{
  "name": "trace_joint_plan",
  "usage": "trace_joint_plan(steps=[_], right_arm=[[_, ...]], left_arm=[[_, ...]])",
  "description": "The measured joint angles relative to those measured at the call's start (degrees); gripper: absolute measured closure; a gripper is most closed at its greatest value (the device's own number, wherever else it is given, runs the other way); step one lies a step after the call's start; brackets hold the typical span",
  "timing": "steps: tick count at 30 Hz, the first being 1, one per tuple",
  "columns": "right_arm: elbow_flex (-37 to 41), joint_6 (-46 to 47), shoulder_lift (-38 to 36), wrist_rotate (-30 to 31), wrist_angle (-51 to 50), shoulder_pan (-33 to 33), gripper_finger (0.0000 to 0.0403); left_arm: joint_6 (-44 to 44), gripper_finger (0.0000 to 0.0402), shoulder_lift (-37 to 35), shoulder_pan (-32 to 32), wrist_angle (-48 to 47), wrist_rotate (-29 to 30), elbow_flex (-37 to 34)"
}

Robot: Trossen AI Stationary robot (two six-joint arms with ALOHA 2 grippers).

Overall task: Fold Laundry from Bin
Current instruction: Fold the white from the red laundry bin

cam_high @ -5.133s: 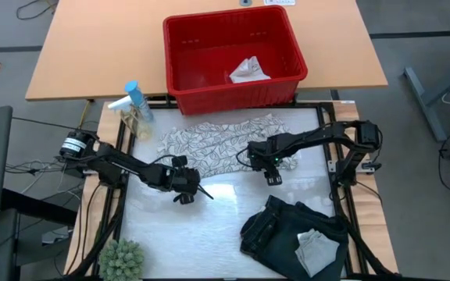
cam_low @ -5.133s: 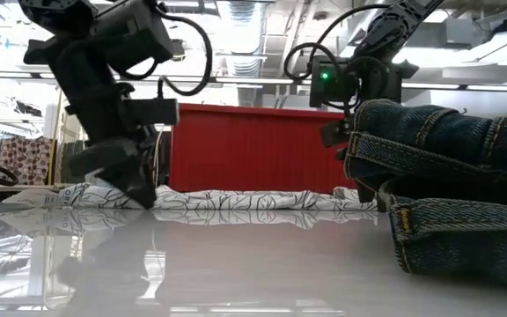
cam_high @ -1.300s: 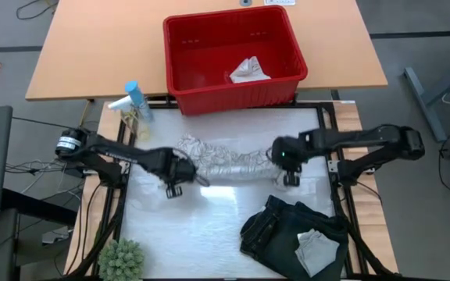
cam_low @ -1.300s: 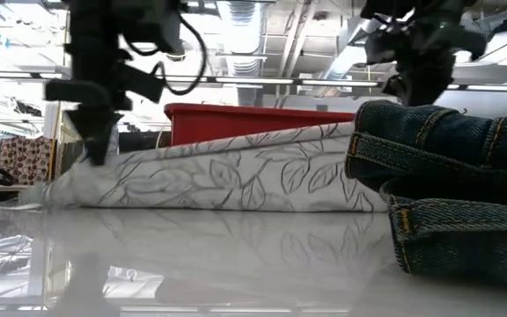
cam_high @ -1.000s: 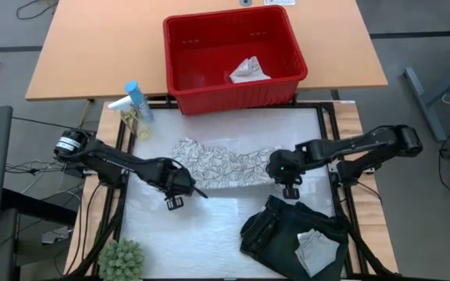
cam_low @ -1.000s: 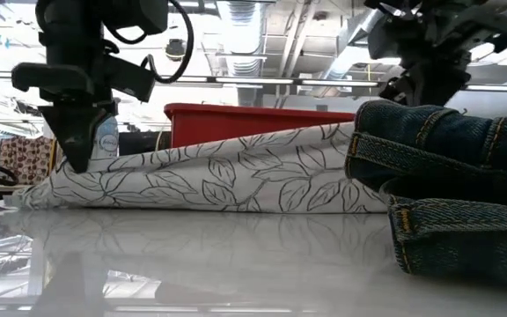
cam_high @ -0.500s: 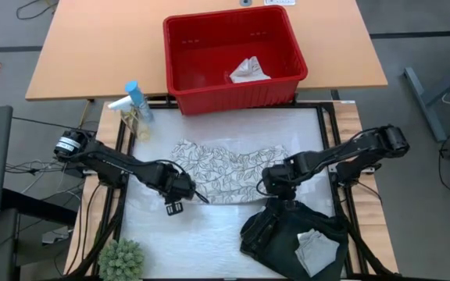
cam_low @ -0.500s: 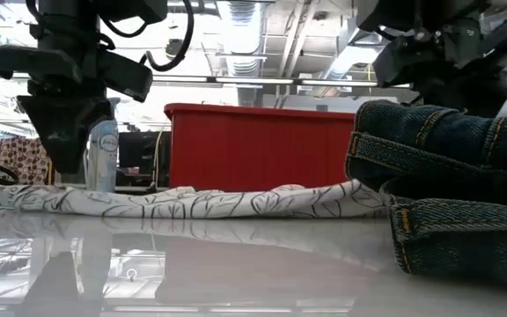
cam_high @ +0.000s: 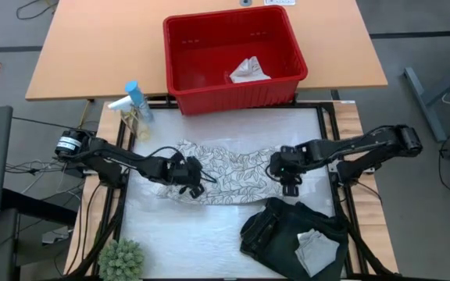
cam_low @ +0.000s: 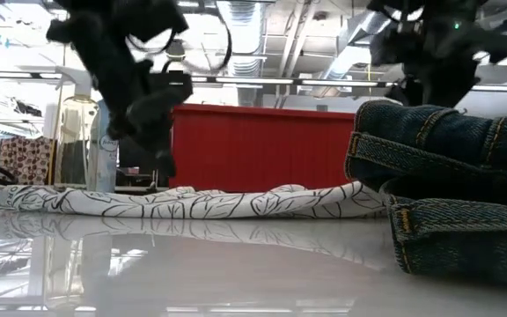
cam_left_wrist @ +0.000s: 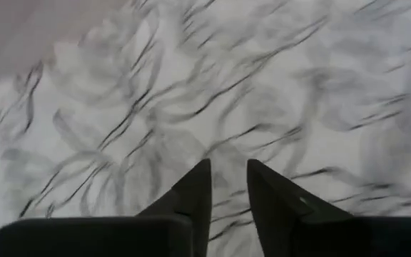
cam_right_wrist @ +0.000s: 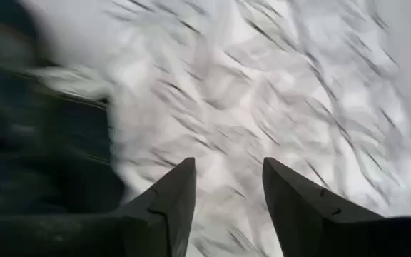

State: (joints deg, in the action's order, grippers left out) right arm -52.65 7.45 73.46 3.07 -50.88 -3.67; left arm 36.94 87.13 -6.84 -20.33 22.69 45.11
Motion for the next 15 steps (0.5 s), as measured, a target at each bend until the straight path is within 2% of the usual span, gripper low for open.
trace_joint_plan(steps=[3, 8, 9, 15], right_arm=[[1.8, 1.6, 0.7, 1.7, -0.4, 1.5, 0.0263], [6.4, 3.0, 1.6, 3.6, 3.1, 2.1, 0.0376], [7.2, 3.1, 1.6, 4.3, 3.9, 2.3, 0.0385], [10.2, 4.1, 1.6, 4.7, 6.0, 4.8, 0.0383]], left_arm=[[1.2, 0.0349, 0.1, 1.3, 0.4, -2.3, -2.7], [2.7, 0.0385, 0.1, 1.7, 1.4, -4.0, -5.7], [2.8, 0.0391, 0.1, 1.7, 2.1, -4.0, -6.3], [3.4, 0.0400, 0.1, 2.0, 4.6, -3.9, -8.3]])
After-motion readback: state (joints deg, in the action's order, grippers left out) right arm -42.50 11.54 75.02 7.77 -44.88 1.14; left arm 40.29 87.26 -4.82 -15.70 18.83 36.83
